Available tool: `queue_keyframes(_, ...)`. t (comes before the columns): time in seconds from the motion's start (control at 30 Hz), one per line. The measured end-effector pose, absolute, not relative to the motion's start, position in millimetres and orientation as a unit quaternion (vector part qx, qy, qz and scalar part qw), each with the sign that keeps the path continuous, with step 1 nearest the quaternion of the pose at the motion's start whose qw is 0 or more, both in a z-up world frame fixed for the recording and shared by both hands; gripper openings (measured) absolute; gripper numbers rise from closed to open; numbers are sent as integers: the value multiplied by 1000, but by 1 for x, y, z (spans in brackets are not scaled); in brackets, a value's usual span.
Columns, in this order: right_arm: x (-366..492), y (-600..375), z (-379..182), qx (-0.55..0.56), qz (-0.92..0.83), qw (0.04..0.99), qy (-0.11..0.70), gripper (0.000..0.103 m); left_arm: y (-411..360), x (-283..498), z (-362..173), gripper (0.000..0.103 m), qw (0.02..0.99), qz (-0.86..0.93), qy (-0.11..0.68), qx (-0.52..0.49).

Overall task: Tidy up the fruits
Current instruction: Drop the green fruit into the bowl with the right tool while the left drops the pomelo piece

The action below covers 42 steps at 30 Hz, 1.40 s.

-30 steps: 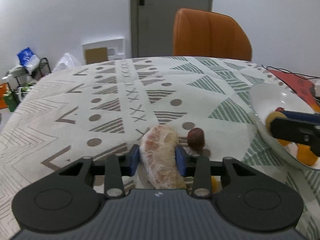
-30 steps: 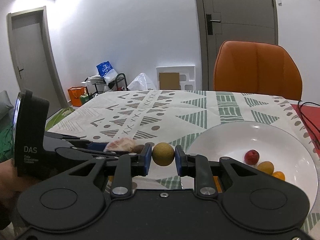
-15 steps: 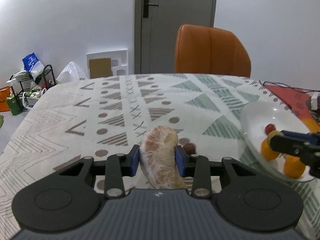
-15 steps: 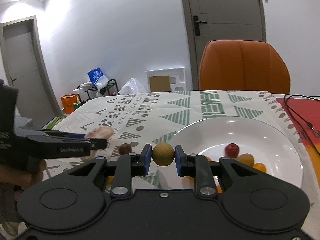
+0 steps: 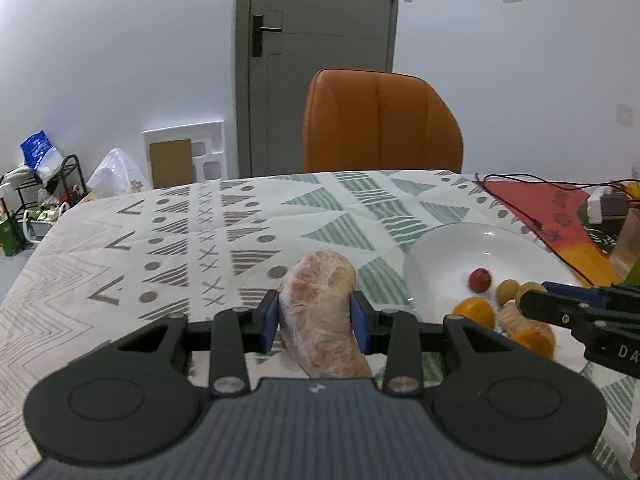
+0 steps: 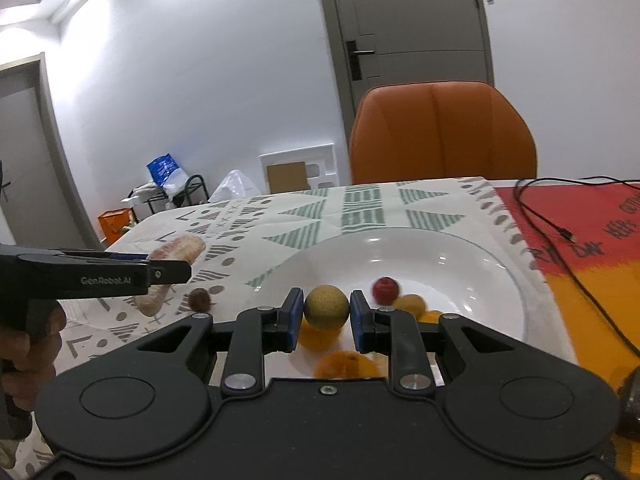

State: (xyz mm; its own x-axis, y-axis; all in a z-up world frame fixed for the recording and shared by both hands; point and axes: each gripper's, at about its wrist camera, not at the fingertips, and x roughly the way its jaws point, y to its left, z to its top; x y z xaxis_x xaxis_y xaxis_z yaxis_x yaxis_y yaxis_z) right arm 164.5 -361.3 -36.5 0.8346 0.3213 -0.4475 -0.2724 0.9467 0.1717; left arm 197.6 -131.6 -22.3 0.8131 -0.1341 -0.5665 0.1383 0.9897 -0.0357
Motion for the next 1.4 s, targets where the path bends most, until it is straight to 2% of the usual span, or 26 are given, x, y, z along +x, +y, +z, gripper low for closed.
queue_keyframes(0.57,159,-410,-44,73,102,962,244,24,-186,207,-19,36,949,-124,288,24)
queue_keyframes(0.63,158,-411,-43,72,97,962,246,29,-192,210,-19,36,948,-130,289,25)
queue_keyframes(0.83,154,-415,-42,74,94,962,244,30,-207,214,-15,37,947,-147,285,29)
queue_keyframes(1.1,151,-406,-40,71,108,961,245,30,-204,208,-10,38,950,-144,274,27)
queue_keyframes(1.23,148,-399,-38,71,119,961,239,36,-196,203,-8,39,951,-135,278,28)
queue_keyframes(1.4,149,-391,-38,69,131,959,243,36,-183,196,-9,40,950,-122,285,23)
